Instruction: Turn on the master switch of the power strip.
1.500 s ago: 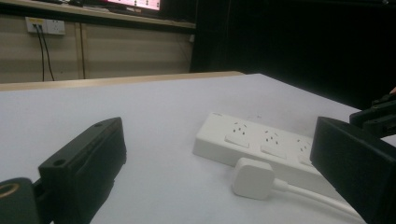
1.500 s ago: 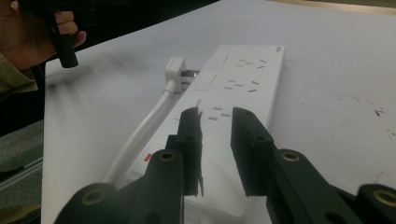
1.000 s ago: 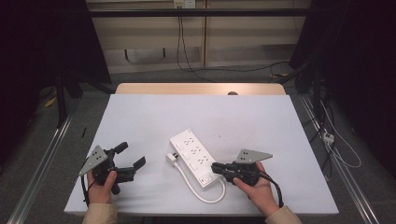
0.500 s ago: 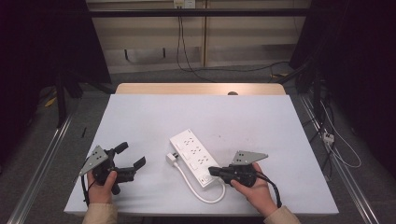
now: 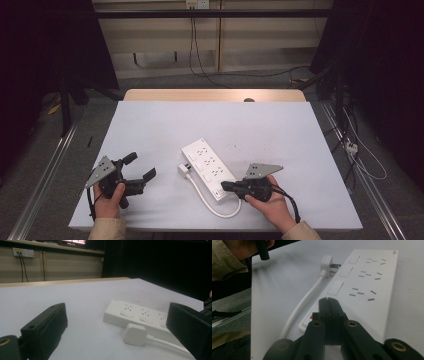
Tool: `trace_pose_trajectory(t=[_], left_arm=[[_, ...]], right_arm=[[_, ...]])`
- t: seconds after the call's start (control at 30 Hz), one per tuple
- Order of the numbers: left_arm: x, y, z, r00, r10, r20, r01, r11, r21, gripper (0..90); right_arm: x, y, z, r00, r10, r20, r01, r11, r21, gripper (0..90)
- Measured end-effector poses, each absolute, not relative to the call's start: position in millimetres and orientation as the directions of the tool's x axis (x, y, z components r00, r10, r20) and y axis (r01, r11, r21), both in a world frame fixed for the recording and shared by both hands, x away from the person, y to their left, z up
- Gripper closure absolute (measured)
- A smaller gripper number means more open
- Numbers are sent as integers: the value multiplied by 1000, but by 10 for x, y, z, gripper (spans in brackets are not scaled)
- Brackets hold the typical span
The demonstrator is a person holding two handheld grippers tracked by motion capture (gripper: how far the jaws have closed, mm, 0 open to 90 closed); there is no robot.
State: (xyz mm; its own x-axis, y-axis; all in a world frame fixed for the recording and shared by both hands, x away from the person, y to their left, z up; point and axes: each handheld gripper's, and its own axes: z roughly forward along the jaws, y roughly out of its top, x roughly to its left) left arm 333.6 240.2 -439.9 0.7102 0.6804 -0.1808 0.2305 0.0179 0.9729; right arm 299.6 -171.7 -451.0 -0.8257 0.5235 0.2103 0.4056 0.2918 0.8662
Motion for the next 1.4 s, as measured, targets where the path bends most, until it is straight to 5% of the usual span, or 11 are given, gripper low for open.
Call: trace_pose_trajectory(t=[1.4], left_arm=[[3337,2407,-4399,709,682,-179,229,18,973,32]], right_arm=[[2985,-1644,-4547,-840,514,172,384,340,859,900]])
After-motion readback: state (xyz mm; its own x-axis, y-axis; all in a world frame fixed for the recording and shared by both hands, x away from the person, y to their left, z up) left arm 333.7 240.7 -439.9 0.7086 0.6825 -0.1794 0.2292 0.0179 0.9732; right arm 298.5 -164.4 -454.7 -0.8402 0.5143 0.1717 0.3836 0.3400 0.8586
